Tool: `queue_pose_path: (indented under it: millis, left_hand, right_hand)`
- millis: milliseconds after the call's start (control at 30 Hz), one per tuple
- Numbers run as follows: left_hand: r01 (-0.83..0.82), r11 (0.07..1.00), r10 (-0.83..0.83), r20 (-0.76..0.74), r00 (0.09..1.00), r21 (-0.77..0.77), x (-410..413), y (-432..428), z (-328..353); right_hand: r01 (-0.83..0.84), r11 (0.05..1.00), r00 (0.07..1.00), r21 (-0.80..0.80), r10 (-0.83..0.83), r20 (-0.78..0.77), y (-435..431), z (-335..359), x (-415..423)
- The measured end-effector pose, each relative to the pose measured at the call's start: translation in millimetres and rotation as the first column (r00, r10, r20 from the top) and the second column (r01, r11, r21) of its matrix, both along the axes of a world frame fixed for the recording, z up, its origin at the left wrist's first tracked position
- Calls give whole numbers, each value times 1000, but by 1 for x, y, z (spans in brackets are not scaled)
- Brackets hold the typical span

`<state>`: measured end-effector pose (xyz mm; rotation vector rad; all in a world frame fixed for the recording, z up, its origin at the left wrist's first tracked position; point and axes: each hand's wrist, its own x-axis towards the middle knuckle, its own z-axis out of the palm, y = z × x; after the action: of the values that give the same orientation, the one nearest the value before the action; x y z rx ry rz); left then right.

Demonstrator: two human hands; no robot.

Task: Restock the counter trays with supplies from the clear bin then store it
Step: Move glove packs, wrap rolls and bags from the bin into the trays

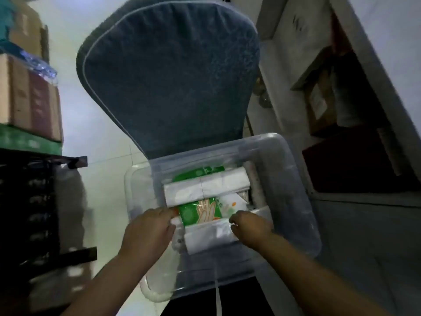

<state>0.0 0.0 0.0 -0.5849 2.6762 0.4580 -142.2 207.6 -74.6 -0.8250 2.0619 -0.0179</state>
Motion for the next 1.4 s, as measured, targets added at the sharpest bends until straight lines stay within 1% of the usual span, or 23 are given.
queue_pose_path:
  millis: [33,67,133,200,267,333,467,500,633,700,733,800,833,867,967,1067,1133,1200,1233,1300,1333,1400]
  left_hand:
    - [-7,1000,7,6,1000,23,-1,4,-8]
    - [-24,999,23,20,1000,23,-4,9,-16]
    - [-42,998,40,63,997,41,-6,16,-28]
    - [-56,997,50,98,994,54,-6,20,-41]
    - [-71,997,67,100,993,39,-9,24,-49]
    - [-95,993,88,109,990,67,-15,26,-55]
    - [-162,979,141,163,977,126,-27,27,-65]
    - [-164,978,142,168,975,127,-30,27,-67]
    - [-176,976,157,143,977,128,-47,27,-73]
    - [-161,978,141,145,979,135,-56,27,-79]
    - [-134,981,113,151,982,141,-61,26,-85]
    - [-59,986,32,172,985,158,-75,21,-100]
    - [-24,986,-5,175,985,164,-83,18,-109]
    - [2,986,-32,176,984,169,-92,14,-119]
    - [51,989,-76,173,982,141,-115,5,-147]
    - [48,998,-60,279,958,52,-127,2,-165]
    - [-16,1000,9,347,938,15,-126,2,-170]
    - [-24,1000,24,381,924,-6,-119,0,-173]
    - [-7,1000,4,395,919,5,-114,-2,-174]
    - [-19,995,-22,391,920,100,-105,-6,-171]
    - [-67,982,-3,372,928,175,-100,-7,-168]
    - [-222,912,83,373,924,345,-89,-6,-157]
  right_hand:
    - [-63,997,998,49,64,-8,-4,-11,-3]
    - [-101,993,995,64,102,-19,-7,-23,-5]
    - [-225,971,971,76,230,-67,-9,-45,-7]
    - [-303,950,948,77,308,-78,-8,-65,2]
    - [-330,940,935,88,338,-104,-5,-74,9]
    - [-332,936,928,118,346,-138,-3,-74,9]
    - [-414,897,898,154,430,-93,4,-68,5]
    - [-416,897,901,148,428,-64,7,-66,4]
    - [-298,940,954,168,287,84,17,-54,-3]
    - [-322,937,946,135,312,86,20,-48,-6]
    - [-348,933,937,92,344,56,20,-43,-6]
    - [-421,906,903,-31,416,-104,23,-31,-6]
    - [-452,892,883,-23,443,-155,27,-23,-6]
    - [-463,885,868,-56,440,-231,31,-18,-5]
    - [-433,889,866,-146,366,-341,44,-10,1]
    - [-418,874,847,-248,277,-453,51,-5,10]
    - [-381,890,849,-251,229,-477,52,-6,19]
    - [-362,908,848,-211,227,-478,51,-7,27]
    - [-358,916,843,-180,235,-484,49,-6,30]
    - [-342,929,842,-138,239,-483,46,-2,35]
    - [-339,932,840,-129,238,-487,45,0,37]
    - [-314,941,851,-127,220,-478,45,11,39]
